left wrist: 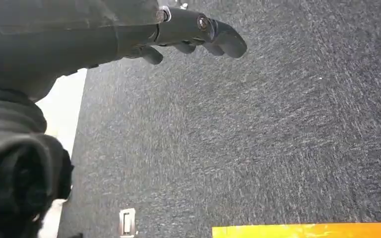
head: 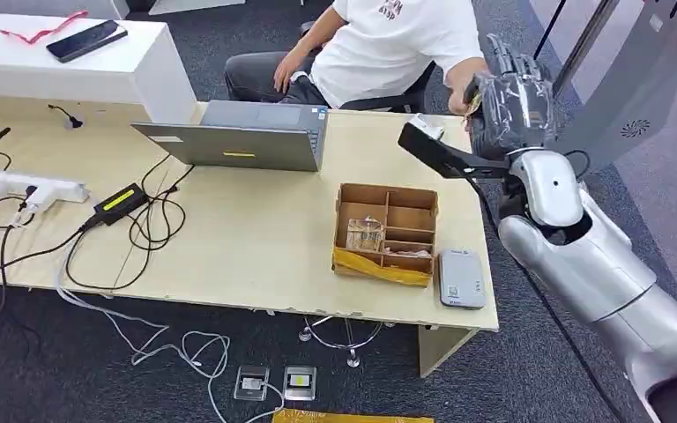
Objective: Pass the card to the sensor for recognition and then transmit it.
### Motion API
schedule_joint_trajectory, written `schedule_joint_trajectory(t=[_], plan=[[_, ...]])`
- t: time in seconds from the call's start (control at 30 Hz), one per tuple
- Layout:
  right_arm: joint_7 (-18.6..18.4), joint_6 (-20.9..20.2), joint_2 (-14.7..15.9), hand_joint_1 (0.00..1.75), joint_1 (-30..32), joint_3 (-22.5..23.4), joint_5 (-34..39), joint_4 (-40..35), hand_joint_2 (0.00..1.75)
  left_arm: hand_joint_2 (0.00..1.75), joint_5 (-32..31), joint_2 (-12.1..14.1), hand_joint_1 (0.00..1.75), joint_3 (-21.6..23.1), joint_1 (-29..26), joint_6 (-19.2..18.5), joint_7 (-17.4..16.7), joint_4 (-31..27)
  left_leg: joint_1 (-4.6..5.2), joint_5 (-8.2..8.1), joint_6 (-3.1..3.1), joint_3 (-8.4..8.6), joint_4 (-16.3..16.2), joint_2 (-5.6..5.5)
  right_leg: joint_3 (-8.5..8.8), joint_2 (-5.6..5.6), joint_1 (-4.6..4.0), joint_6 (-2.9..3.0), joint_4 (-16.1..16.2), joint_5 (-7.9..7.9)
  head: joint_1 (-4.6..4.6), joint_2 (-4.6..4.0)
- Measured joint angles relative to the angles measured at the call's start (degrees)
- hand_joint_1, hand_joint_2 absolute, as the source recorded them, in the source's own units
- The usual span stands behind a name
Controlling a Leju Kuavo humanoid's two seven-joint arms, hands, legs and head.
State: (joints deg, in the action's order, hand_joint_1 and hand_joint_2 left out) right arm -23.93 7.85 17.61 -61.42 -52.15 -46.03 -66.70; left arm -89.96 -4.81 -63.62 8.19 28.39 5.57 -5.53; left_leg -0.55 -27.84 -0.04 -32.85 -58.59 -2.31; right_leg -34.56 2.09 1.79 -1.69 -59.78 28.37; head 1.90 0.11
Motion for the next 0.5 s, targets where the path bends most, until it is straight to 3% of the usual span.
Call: schedule_joint_trajectory(t=[0.13,0.17,0.2,0.23,0.27,0.5], plan=[[0.39,-0.52,-2.07,1.75,-0.72,-2.2,-0.22,4.08,1.75,0.0,0.0,0.0,0.0,0.52,0.04,0.0,0.0,0.0,-0.01,0.0,0.0,0.0,0.0,-0.01,0.0,0.0,-0.01,0.0,0.0,0.0,0.02,0.0],[0.42,-0.61,-2.49,1.61,-0.8,-2.51,-0.22,5.05,1.75,0.0,0.0,0.0,0.0,0.63,0.04,0.0,-0.02,0.0,-0.02,0.0,0.0,0.0,0.0,-0.01,0.0,0.0,-0.02,0.0,0.0,0.0,0.02,0.0],[0.44,-0.68,-2.82,1.61,-0.88,-2.82,-0.2,5.88,1.75,0.0,0.0,0.0,0.0,0.68,0.05,-0.02,0.0,0.0,-0.01,0.0,0.0,0.0,0.0,-0.01,0.0,-0.01,-0.01,0.0,0.0,0.0,0.02,0.0],[0.41,-0.7,-3.12,0.93,-0.91,-3.08,-0.2,6.64,1.75,0.0,0.0,0.02,0.0,0.78,0.05,-0.11,0.0,0.0,-0.01,0.0,0.0,0.0,0.0,-0.01,0.0,0.0,-0.01,0.0,0.0,0.0,0.02,0.0],[0.37,-0.66,-3.23,0.02,-0.93,-3.41,-0.2,7.27,1.75,0.0,0.0,0.02,0.0,1.03,0.05,-0.17,-0.02,0.0,-0.01,0.0,0.0,0.0,0.0,-0.01,0.0,-0.01,-0.01,0.0,0.0,0.0,0.02,0.0],[-0.37,1.49,-3.47,0.0,-0.9,-4.98,-0.2,10.03,1.75,0.0,0.0,0.07,0.0,1.99,0.16,-0.98,-0.48,0.0,-0.01,0.0,0.0,0.01,0.0,0.01,-0.04,0.01,-0.02,0.0,0.01,0.0,0.02,0.0]])
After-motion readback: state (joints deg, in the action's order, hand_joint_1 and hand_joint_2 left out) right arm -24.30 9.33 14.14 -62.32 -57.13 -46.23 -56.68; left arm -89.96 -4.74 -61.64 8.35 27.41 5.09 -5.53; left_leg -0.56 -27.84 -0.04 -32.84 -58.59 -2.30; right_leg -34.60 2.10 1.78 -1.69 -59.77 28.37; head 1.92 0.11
